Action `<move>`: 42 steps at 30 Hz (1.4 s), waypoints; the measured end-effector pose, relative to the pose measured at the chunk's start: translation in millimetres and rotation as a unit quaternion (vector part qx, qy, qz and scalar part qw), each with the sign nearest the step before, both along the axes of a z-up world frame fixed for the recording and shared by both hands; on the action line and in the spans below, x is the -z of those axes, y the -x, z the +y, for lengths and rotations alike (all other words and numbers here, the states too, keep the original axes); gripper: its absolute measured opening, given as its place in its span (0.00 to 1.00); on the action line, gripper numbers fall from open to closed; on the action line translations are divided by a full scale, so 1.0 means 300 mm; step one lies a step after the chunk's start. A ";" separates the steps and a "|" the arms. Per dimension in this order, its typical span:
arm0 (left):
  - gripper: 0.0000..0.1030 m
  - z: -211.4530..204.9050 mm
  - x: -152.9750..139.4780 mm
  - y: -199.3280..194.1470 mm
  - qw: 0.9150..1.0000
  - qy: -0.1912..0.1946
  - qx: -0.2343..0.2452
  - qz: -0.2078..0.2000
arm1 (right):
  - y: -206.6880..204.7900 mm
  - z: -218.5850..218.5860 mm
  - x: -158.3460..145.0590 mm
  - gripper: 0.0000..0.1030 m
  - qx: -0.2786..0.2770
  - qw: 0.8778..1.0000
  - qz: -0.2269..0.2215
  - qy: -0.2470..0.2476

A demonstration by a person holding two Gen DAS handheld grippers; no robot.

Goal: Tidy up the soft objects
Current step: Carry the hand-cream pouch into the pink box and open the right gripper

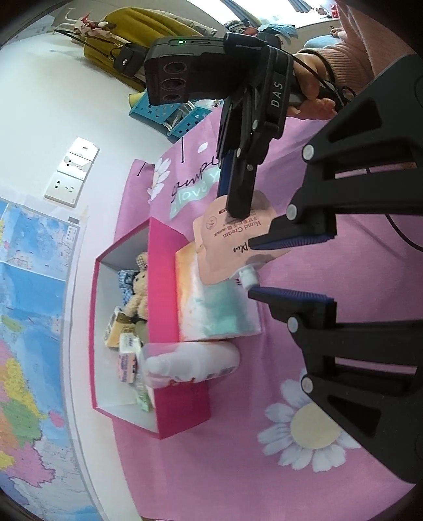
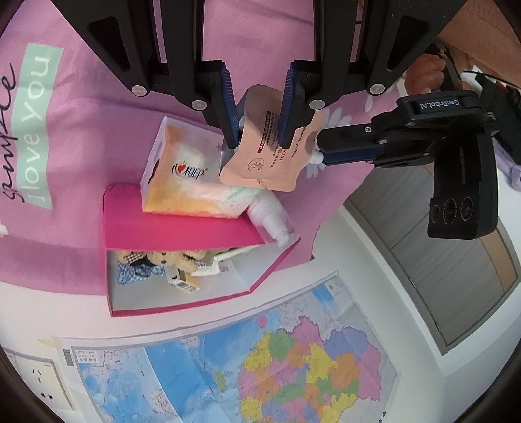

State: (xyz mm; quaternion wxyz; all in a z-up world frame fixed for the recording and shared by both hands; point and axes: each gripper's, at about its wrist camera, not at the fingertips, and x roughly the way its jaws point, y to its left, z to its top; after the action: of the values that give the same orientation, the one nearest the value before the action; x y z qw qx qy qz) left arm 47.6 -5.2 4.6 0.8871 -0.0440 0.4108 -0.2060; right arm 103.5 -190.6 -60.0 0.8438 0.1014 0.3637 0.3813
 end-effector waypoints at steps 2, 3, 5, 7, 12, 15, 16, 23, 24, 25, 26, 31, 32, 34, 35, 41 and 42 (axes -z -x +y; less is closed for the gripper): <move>0.23 -0.002 -0.006 -0.010 1.000 -0.002 0.001 -0.004 | -0.005 -0.004 -0.008 0.25 0.001 1.000 -0.003 -0.001; 0.23 -0.002 -0.009 -0.014 1.000 -0.002 0.001 -0.005 | -0.008 -0.004 -0.013 0.25 0.003 1.000 -0.006 0.000; 0.23 -0.002 -0.016 -0.024 1.000 -0.002 0.001 -0.009 | -0.014 -0.006 -0.019 0.25 0.004 1.000 -0.009 -0.001; 0.23 -0.003 -0.025 -0.037 1.000 -0.003 0.000 -0.013 | -0.023 -0.007 -0.029 0.25 0.005 1.000 -0.013 0.000; 0.23 -0.006 -0.046 -0.060 1.000 -0.007 -0.001 -0.023 | -0.035 -0.009 -0.044 0.25 0.010 1.000 -0.019 0.000; 0.23 -0.010 -0.059 -0.080 1.000 -0.009 0.000 -0.029 | -0.052 -0.012 -0.056 0.25 0.012 1.000 -0.023 -0.002; 0.23 -0.011 -0.062 -0.086 0.999 -0.010 0.001 -0.031 | -0.057 -0.014 -0.059 0.25 0.012 1.000 -0.024 -0.002; 0.23 0.003 -0.078 -0.167 0.999 -0.012 -0.005 -0.035 | -0.119 -0.015 -0.084 0.25 0.015 0.999 -0.028 -0.008; 0.23 0.007 -0.081 -0.184 0.999 -0.013 -0.007 -0.035 | -0.133 -0.012 -0.090 0.25 0.016 0.999 -0.030 -0.008; 0.23 0.012 -0.085 -0.206 0.999 -0.013 -0.009 -0.035 | -0.146 -0.008 -0.096 0.25 0.016 0.999 -0.032 -0.007; 0.23 0.014 -0.088 -0.221 0.999 -0.013 -0.010 -0.034 | -0.159 -0.005 -0.099 0.25 0.016 0.999 -0.034 -0.007; 0.23 0.028 -0.100 -0.319 0.999 -0.016 -0.021 -0.031 | -0.254 0.014 -0.121 0.25 0.023 0.999 -0.034 -0.018; 0.23 0.028 -0.100 -0.330 0.999 -0.018 -0.022 -0.031 | -0.272 0.020 -0.125 0.25 0.025 0.999 -0.036 -0.017; 0.23 0.031 -0.099 -0.362 0.999 -0.024 -0.029 -0.029 | -0.305 0.031 -0.129 0.25 0.029 0.999 -0.037 -0.015; 0.23 0.030 -0.099 -0.374 0.999 -0.027 -0.029 -0.029 | -0.323 0.036 -0.129 0.25 0.030 0.999 -0.036 -0.015; 0.23 0.039 -0.085 -0.440 0.998 -0.036 -0.040 -0.023 | -0.409 0.065 -0.125 0.25 0.033 0.999 -0.028 -0.011; 0.23 0.042 -0.081 -0.448 0.998 -0.036 -0.042 -0.022 | -0.420 0.069 -0.121 0.25 0.033 0.999 -0.025 -0.011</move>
State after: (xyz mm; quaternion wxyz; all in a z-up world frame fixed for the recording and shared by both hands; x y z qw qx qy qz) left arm 182.1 7.3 29.0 0.9046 -0.0243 0.3966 -0.1545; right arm 229.6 -169.9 -23.6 0.8637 0.1126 0.3346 0.3597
